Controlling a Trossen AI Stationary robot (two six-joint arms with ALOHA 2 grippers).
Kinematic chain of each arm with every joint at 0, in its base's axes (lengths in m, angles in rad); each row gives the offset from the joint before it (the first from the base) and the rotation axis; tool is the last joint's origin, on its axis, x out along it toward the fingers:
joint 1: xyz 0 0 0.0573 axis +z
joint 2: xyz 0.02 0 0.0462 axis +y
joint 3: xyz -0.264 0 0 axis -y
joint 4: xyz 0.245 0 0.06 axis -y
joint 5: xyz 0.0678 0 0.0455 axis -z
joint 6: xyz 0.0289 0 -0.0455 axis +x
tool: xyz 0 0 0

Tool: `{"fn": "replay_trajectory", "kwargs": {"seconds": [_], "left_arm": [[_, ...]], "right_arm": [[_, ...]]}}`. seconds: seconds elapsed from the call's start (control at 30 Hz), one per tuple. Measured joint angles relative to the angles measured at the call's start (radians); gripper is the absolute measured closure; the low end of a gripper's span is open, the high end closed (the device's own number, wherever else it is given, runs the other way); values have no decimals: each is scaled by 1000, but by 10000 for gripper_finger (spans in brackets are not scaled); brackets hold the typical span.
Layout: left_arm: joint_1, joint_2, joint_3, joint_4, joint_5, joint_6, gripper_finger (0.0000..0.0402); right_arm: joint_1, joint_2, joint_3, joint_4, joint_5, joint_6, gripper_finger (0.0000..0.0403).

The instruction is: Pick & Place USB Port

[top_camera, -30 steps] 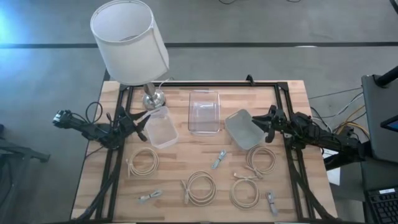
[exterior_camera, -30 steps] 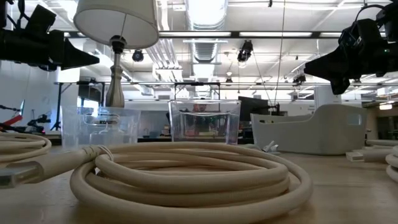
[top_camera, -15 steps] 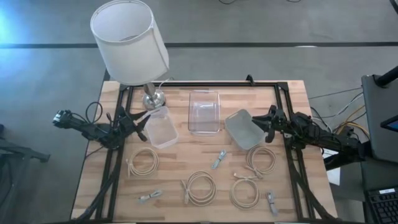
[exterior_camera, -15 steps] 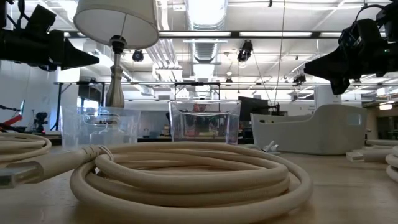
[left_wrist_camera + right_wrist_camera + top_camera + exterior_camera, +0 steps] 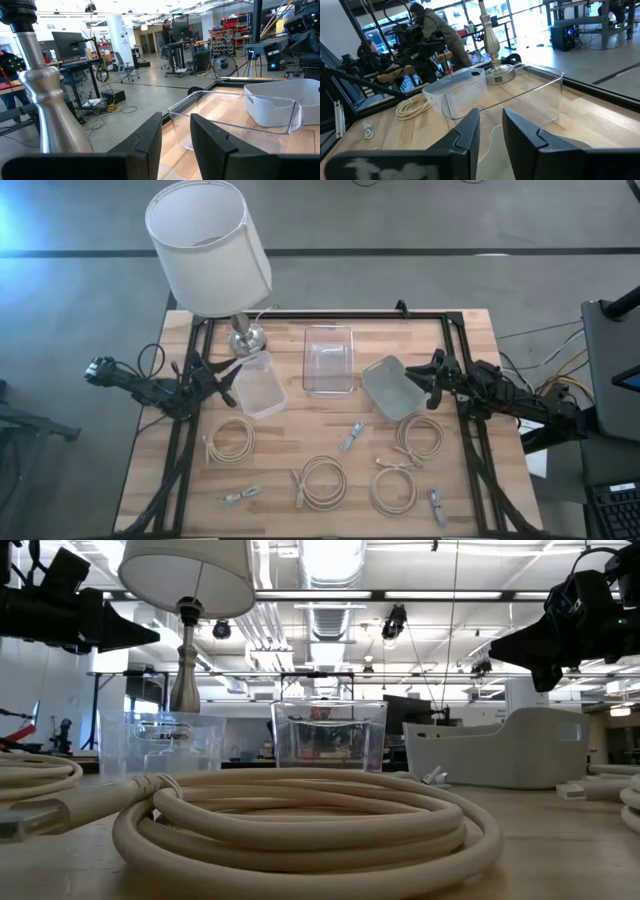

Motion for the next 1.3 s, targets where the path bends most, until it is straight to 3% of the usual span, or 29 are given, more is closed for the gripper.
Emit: {"fn": "replay_trajectory", "kwargs": {"seconds": [0.7,1.0,1.2,1.3], "left_arm": [[0,0,0,0,0,-5,296],[0,0,0,5,25,-31,296],[0,0,0,10,106,-50,296],[0,0,0,11,126,-50,296]], "right_arm": [[0,0,0,0,0,0,316],[0,0,0,0,0,6,330],[0,0,0,0,-1,244,333],[0,0,0,14,27,243,328]]}}
